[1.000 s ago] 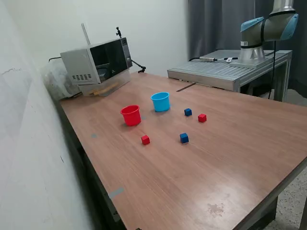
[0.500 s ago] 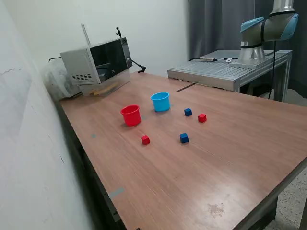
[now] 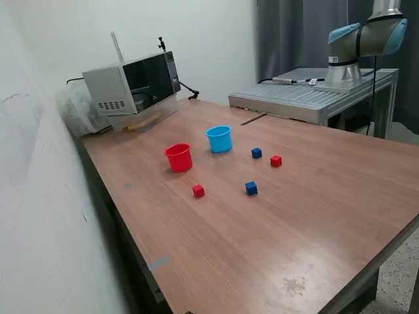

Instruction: Place red objects in the red bin, and blue objects in the blue bin.

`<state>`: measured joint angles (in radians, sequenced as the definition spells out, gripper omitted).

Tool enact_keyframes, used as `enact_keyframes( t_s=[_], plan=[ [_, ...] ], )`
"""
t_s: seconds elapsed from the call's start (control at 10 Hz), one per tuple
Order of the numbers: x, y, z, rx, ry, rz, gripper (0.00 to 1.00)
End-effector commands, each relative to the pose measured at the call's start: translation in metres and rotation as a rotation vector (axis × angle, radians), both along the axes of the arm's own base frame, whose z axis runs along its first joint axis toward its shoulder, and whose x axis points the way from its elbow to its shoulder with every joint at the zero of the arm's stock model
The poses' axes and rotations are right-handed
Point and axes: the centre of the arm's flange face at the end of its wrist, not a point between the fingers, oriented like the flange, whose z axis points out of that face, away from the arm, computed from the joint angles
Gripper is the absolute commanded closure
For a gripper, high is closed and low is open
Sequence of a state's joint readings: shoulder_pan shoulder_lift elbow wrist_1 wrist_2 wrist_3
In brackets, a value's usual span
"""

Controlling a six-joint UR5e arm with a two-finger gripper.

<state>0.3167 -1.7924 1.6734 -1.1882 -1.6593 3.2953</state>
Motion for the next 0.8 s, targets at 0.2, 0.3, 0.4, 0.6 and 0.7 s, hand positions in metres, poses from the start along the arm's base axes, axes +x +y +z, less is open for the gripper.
enact_keyframes(
  t_s=[0.2, 0.3, 0.4, 0.6, 0.7],
  plan=[
    [-0.093, -0.019, 0.046, -0.112, 0.358, -0.044, 0.0],
    [-0.126, 0.0, 0.039, -0.102, 0.379, -0.165, 0.0],
    [-0.156, 0.007, 0.02, -0.098, 0.398, -0.228, 0.0],
    [-0.204, 0.017, -0.021, -0.102, 0.438, -0.265, 0.0],
    [-0.224, 0.036, -0.053, -0.089, 0.428, -0.304, 0.0]
  ],
)
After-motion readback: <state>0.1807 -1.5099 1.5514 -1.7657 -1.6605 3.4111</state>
